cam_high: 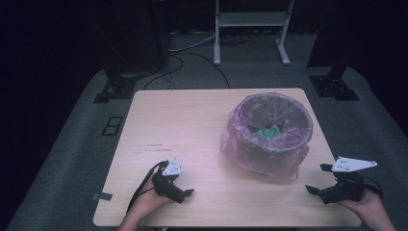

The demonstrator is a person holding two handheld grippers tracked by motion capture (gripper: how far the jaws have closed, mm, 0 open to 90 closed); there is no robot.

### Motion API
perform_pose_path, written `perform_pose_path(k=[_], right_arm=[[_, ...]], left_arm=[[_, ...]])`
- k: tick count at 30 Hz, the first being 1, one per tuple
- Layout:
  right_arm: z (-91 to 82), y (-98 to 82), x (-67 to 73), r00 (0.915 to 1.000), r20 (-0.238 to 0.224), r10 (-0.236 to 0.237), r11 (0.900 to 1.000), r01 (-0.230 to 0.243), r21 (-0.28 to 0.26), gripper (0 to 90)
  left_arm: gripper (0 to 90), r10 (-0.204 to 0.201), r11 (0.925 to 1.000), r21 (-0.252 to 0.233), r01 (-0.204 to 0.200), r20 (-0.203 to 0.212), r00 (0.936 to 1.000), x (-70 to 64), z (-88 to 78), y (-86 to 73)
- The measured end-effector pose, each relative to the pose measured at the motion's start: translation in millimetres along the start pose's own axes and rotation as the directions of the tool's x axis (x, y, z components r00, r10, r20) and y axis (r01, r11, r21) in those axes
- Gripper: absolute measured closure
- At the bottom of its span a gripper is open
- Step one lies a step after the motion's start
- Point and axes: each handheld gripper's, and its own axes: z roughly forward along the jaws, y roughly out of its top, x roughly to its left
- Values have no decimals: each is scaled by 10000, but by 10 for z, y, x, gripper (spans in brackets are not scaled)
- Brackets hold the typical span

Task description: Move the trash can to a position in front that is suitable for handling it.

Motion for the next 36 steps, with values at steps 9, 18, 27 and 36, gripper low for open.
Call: perform_pose_path(k=[9, 18, 27, 36], right_arm=[[-190, 141, 39, 9998, 156, -92, 9994, 97, -320, 0], [-309, 327, 72, 9996, 254, -123, 9976, 140, -682, 0], [-470, 544, 40, 9999, 106, 79, 9909, -64, -1342, 120], [-535, 729, 59, 9991, 422, -42, 9886, 106, -1505, 129]], left_arm=[[0, 4, 10000, 18, -4, 12, 10000, 0, -1, 0], [0, 5, 10000, 16, -5, 9, 10000, 0, -1, 0], [0, 11, 10000, 16, -11, 9, 10000, 1, -1, -1], [0, 0, 10000, 6, 0, 11, 10000, 0, 0, -1]])
